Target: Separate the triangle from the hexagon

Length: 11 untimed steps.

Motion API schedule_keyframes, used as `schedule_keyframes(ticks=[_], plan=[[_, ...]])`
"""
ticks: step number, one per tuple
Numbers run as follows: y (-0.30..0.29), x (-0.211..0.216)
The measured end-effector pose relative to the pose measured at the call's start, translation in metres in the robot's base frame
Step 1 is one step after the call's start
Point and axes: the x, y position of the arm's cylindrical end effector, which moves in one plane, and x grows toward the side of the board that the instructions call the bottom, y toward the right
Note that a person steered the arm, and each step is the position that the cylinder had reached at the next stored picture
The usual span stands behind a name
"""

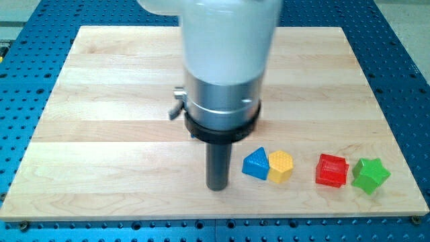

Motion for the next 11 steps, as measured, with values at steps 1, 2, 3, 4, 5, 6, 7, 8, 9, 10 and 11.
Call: schedule_keyframes(ticks=[1, 2, 3, 4, 5, 6, 7, 8, 9, 10, 11], plan=[[0.040, -0.008], [0.109, 0.006], [0.104, 0.010], [0.055, -0.003], [0.086, -0.050], [0.145, -0.046], [0.149, -0.035], [0.080, -0.055], [-0.012, -0.072], [-0.101, -0.093], [-0.152, -0.112]])
